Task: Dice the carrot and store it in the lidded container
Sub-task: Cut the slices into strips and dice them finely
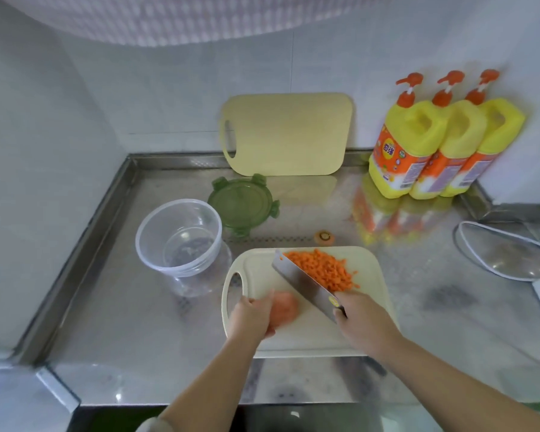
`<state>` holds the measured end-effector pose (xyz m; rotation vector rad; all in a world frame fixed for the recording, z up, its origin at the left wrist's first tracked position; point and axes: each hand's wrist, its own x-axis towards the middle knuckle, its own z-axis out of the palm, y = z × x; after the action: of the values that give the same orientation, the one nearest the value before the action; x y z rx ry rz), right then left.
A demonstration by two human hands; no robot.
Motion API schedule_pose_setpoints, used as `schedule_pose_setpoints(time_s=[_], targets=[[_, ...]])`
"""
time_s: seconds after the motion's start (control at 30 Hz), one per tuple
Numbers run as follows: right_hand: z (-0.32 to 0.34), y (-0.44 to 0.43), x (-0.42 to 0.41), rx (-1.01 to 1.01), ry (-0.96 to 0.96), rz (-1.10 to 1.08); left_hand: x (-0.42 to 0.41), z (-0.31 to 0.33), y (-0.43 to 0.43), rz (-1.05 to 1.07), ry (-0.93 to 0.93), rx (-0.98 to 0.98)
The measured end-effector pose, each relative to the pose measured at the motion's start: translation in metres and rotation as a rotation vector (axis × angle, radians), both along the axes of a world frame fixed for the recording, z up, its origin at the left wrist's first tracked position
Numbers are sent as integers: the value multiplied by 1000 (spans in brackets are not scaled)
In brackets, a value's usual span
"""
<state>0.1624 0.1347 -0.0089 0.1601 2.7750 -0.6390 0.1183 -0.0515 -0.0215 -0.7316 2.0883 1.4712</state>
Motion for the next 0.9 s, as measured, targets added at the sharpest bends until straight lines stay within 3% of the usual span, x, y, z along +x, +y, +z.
schedule_pose_setpoints(time_s=[0.17,0.27,0.43,0.67,0.9], targets=[[3,6,0,-29,31,32,3,-6,2,-352,94,-376],[4,3,3,-43,42,24,3,-8,-14,-435,150,-508],[6,0,4,-41,73,-1,-10,3,-19,-417,294,-419],[26,15,2,-31,192,-93,-31,25,30,-650,406,-310],[36,31,7,-29,202,-138,-43,28,55,-937,488,-579]])
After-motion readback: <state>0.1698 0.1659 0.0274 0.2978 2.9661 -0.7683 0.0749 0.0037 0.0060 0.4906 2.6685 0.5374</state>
